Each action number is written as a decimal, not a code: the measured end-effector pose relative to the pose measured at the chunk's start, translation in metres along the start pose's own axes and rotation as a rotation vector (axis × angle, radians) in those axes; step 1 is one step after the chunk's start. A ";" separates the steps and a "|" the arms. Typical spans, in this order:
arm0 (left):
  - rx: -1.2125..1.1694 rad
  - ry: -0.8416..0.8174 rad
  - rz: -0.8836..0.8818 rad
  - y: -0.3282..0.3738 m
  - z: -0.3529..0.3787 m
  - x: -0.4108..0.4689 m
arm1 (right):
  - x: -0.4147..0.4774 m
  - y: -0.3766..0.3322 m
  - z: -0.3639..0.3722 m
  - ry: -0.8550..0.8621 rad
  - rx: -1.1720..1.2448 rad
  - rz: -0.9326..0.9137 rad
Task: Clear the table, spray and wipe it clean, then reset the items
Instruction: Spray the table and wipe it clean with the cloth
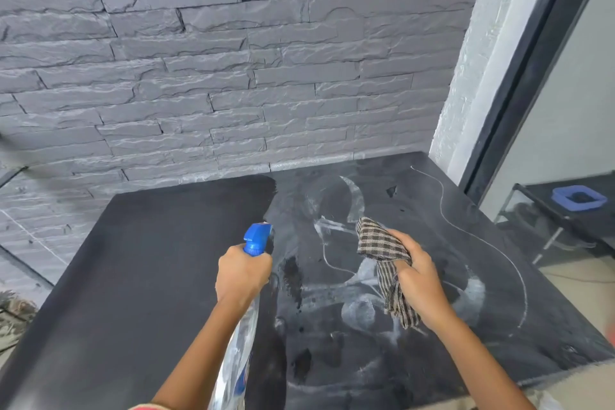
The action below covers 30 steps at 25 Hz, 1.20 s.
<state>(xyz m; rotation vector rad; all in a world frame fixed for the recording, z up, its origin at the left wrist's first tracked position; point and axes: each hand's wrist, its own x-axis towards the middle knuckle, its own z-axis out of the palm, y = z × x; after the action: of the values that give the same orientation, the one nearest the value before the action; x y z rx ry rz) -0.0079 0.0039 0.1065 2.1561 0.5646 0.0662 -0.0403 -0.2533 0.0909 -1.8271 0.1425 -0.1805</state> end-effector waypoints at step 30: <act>-0.533 0.393 0.206 0.061 0.018 0.275 | 0.239 0.111 0.253 -0.462 -0.712 -0.401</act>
<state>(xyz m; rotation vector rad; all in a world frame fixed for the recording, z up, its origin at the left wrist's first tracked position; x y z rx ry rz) 0.2654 0.0740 0.1005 1.6715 0.4740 0.6875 0.2435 -0.0886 -0.0688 -2.5402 -0.5554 0.0280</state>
